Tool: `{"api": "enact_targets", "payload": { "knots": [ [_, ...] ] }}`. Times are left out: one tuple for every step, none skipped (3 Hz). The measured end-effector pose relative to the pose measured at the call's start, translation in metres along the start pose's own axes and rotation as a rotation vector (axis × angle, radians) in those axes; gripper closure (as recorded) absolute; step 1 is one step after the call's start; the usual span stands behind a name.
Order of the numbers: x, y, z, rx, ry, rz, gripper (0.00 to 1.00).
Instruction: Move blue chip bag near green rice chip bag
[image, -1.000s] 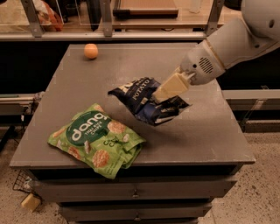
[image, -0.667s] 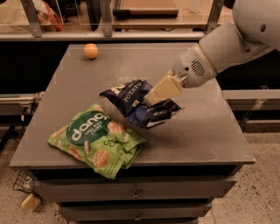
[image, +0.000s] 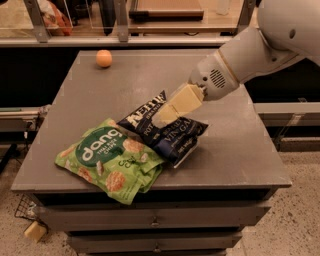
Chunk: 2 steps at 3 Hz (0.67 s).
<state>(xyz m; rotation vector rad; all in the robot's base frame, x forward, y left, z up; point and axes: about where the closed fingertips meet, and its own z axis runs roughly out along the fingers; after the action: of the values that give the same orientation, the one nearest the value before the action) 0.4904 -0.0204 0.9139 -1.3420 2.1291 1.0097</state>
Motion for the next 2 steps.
{"api": "enact_targets", "payload": {
  "knots": [
    [-0.004,-0.033,-0.022,0.086,-0.068,0.026,0.00],
    [-0.007,-0.099,-0.087,0.218,-0.213,0.060,0.00]
  ]
}}
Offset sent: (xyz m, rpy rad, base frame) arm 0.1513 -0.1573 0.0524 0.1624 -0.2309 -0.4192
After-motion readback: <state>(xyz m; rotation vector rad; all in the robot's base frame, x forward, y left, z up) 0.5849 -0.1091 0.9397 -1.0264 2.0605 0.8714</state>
